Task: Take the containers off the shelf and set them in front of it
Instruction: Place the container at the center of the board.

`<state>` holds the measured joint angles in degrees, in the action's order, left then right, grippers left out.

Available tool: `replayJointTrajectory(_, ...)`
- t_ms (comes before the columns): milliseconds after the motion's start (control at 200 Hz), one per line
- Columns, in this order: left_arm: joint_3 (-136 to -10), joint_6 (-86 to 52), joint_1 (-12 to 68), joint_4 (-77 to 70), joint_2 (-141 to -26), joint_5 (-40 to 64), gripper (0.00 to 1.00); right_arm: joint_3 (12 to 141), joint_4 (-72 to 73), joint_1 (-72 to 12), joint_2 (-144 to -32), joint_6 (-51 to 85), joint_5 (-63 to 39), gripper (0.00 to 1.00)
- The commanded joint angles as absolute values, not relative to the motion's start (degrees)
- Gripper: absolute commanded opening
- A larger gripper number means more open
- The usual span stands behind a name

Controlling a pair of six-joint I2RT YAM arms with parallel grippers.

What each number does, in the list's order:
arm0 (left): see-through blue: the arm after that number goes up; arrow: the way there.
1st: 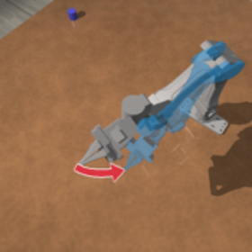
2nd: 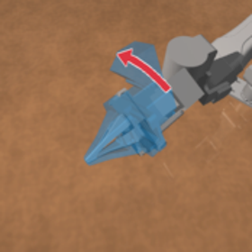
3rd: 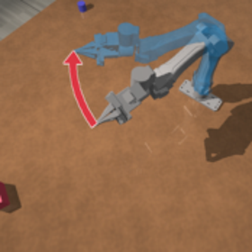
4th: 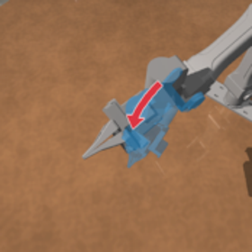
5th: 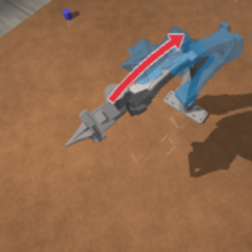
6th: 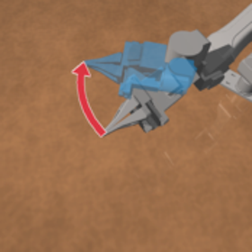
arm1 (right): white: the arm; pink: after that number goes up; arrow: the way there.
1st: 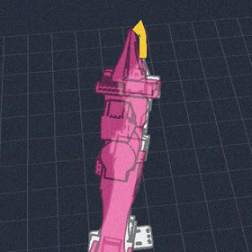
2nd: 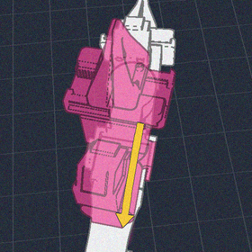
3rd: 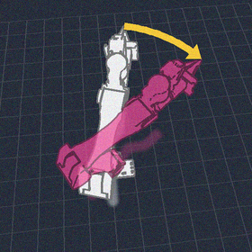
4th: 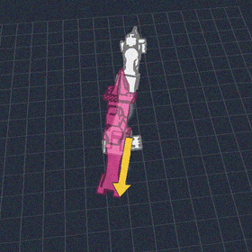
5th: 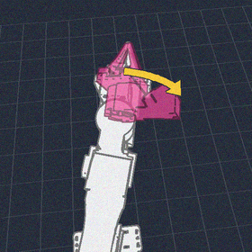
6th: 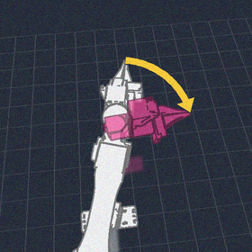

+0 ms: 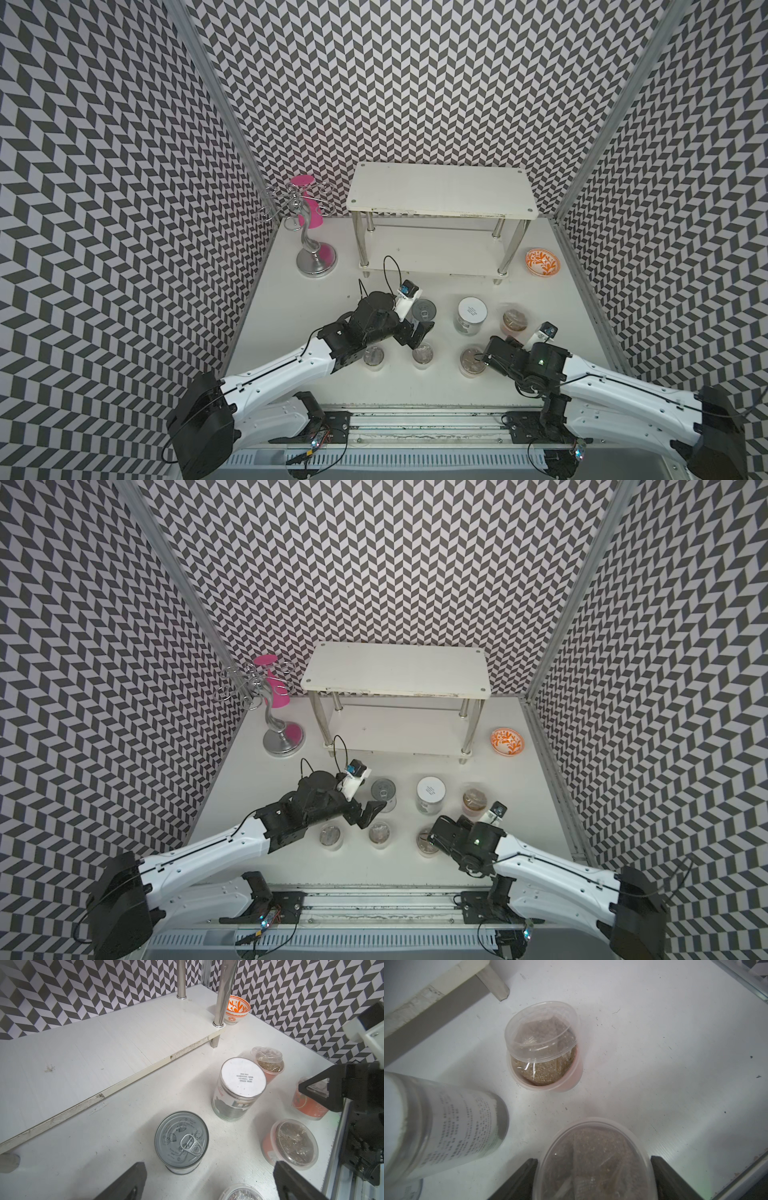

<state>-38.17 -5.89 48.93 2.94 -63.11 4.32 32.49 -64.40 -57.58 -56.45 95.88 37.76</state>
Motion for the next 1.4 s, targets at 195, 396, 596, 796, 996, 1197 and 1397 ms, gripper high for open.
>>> replayJointTrajectory(195, -36.24, -5.31, 48.19, 5.11, -60.45, 3.57, 1.00, 31.12, -63.75, -57.74, -62.90, 103.29, 39.76, 0.80)
replayJointTrajectory(396, -35.25, -5.84, 47.38, 5.20, -59.25, 4.02, 1.00, 30.85, -64.15, -57.74, -65.48, 105.36, 41.97, 0.86)
replayJointTrajectory(596, -34.97, -6.75, 46.35, 4.59, -58.88, 5.04, 1.00, 32.14, -65.38, -57.74, -65.03, 104.06, 40.86, 1.00)
replayJointTrajectory(796, -34.72, -7.90, 45.63, 3.85, -58.80, 5.84, 1.00, 34.59, -68.47, -57.74, -61.87, 101.99, 40.81, 1.00)
replayJointTrajectory(996, -33.80, -9.39, 44.86, 2.66, -57.94, 6.41, 1.00, 35.71, -69.90, -57.74, -57.65, 101.36, 41.56, 0.99)
replayJointTrajectory(1197, -32.94, -10.46, 44.78, 1.68, -57.40, 6.44, 1.00, 41.17, -75.39, -57.73, -55.66, 99.45, 42.73, 1.00)
replayJointTrajectory(1397, -32.88, -10.46, 44.66, 1.75, -57.30, 5.48, 1.00, 47.55, -75.23, -57.66, -52.58, 91.43, 51.52, 1.00)
